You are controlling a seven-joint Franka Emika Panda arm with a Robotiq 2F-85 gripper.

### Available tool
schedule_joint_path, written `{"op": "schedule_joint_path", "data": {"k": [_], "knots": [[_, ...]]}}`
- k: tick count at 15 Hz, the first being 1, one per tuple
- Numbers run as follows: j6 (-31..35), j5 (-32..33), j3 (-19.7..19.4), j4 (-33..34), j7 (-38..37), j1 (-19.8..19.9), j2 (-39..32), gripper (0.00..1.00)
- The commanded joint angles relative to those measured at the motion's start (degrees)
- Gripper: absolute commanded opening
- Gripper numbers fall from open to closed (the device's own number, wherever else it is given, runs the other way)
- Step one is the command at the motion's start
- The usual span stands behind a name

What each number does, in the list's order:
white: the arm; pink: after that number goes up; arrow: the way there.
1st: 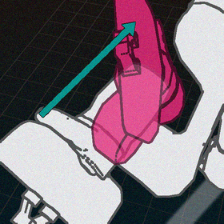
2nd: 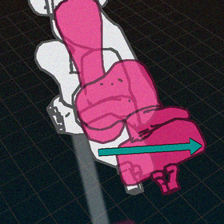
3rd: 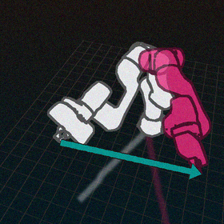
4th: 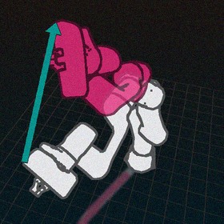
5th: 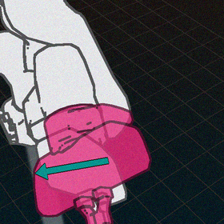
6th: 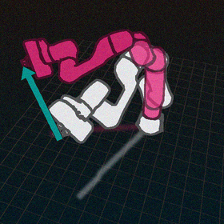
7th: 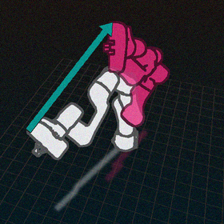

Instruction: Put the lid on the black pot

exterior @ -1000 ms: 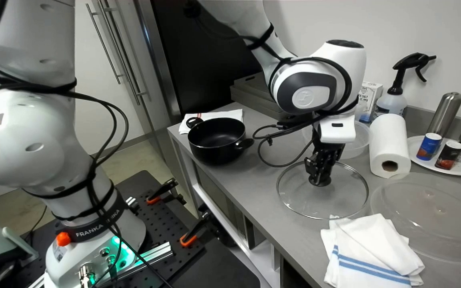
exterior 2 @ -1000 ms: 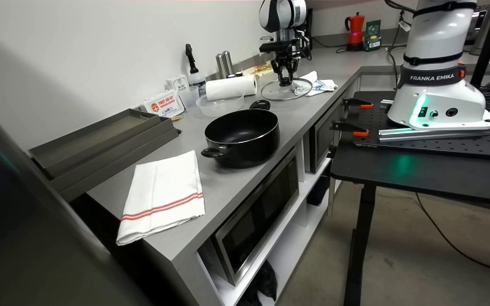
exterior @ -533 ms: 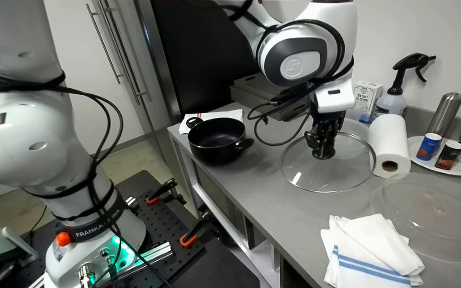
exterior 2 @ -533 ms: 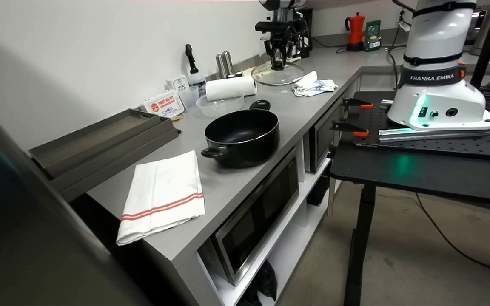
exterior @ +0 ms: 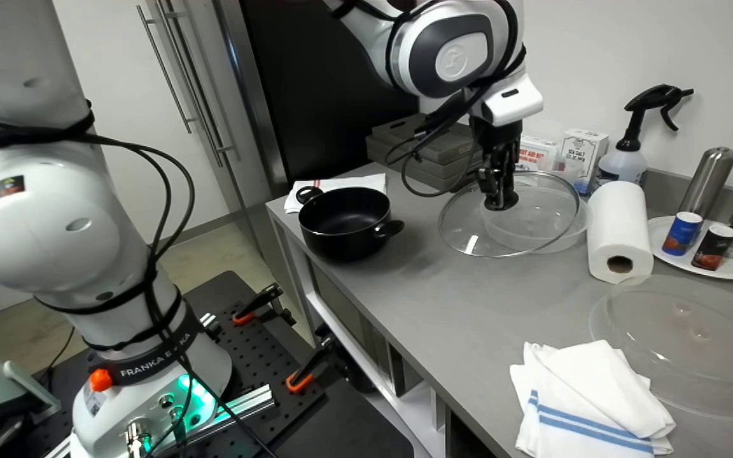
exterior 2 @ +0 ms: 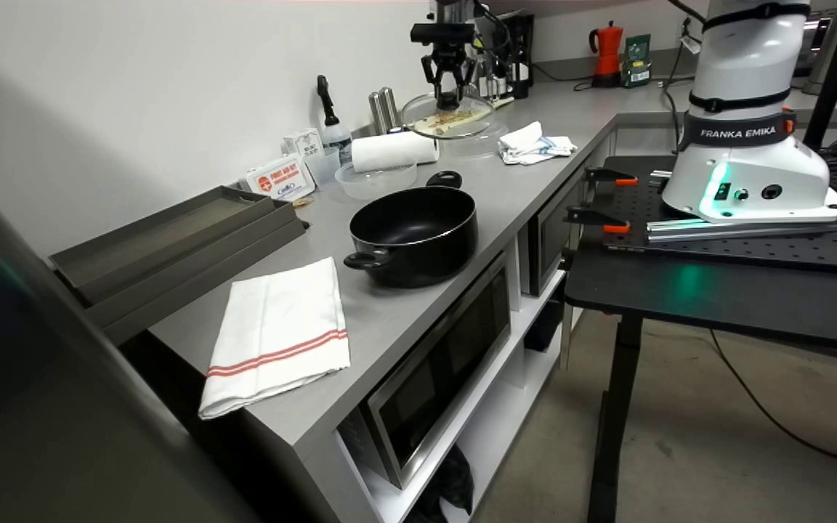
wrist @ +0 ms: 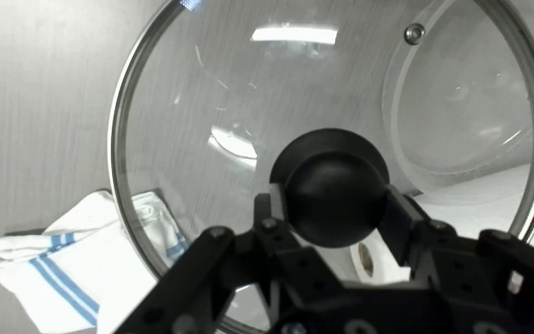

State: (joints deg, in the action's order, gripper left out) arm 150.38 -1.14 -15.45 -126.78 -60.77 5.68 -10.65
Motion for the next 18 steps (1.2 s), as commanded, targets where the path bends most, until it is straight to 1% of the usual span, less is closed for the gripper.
{"op": "schedule_joint_path", "data": {"k": [1,3,8,14,18], "knots": [[-2.1,7.1,0.8,1.8,-3.2,-2.9,1.9,0.26],[-2.9,10.6,1.4,2.8,-4.1,-4.3,1.9,0.26],[-4.0,15.3,4.3,4.2,-8.3,-7.8,1.5,0.26],[-4.2,18.9,9.3,2.9,-18.6,-13.6,1.2,0.26],[-7.0,21.9,12.0,2.9,-24.5,-16.6,1.2,0.26]]}}
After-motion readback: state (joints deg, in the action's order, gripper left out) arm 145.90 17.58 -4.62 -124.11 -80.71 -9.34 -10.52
